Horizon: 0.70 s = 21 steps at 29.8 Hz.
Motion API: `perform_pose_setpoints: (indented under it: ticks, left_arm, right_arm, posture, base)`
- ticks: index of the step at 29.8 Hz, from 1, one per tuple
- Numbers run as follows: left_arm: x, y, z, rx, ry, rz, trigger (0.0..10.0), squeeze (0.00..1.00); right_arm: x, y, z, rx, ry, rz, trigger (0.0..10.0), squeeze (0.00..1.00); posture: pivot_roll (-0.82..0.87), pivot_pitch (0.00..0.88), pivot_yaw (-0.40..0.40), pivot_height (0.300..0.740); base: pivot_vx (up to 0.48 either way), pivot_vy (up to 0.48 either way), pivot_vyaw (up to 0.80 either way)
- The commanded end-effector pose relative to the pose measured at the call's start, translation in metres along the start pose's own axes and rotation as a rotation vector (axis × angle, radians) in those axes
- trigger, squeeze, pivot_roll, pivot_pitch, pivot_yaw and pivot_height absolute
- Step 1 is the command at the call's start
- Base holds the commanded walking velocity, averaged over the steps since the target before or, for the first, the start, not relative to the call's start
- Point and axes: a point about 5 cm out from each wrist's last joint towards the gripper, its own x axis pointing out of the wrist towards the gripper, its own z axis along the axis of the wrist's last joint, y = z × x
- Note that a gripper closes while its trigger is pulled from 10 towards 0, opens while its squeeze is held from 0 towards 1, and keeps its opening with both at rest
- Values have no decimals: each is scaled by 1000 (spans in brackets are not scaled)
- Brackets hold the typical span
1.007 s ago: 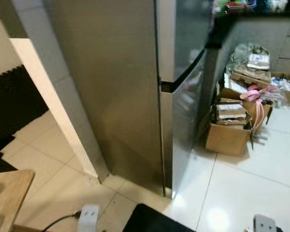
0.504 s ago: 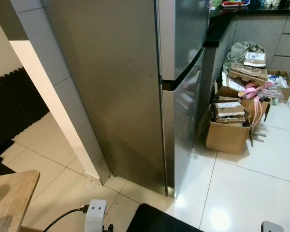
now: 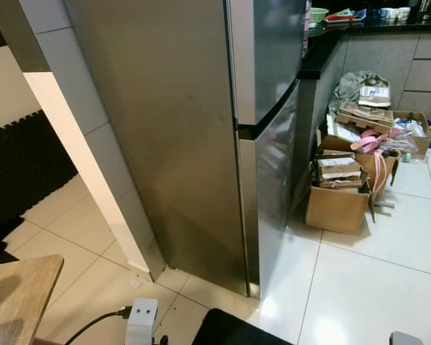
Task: Restocking fridge
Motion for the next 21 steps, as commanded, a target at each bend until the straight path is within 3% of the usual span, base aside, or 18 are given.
perform_pose_setpoints:
  ticks: [1,12,21]
  left_arm:
    - [-2,3,-6,8,18,7,10000,0]
    - [-1,0,-6,35,29,6,10000,0]
    - [-3,-1,-13,-19,29,46,10000,0]
  right_arm:
    - [-2,1,-7,10,20,-3,10000,0]
    - [-3,6,-11,1,41,13,10000,0]
    - [2,9,-2,-69,47,63,10000,0]
  posture:
    - [-124,100,86,740]
    - [-116,100,67,740]
    - [-109,99,2,740]
  base:
    - [0,0,0]
    - [0,0,0]
    - [0,0,0]
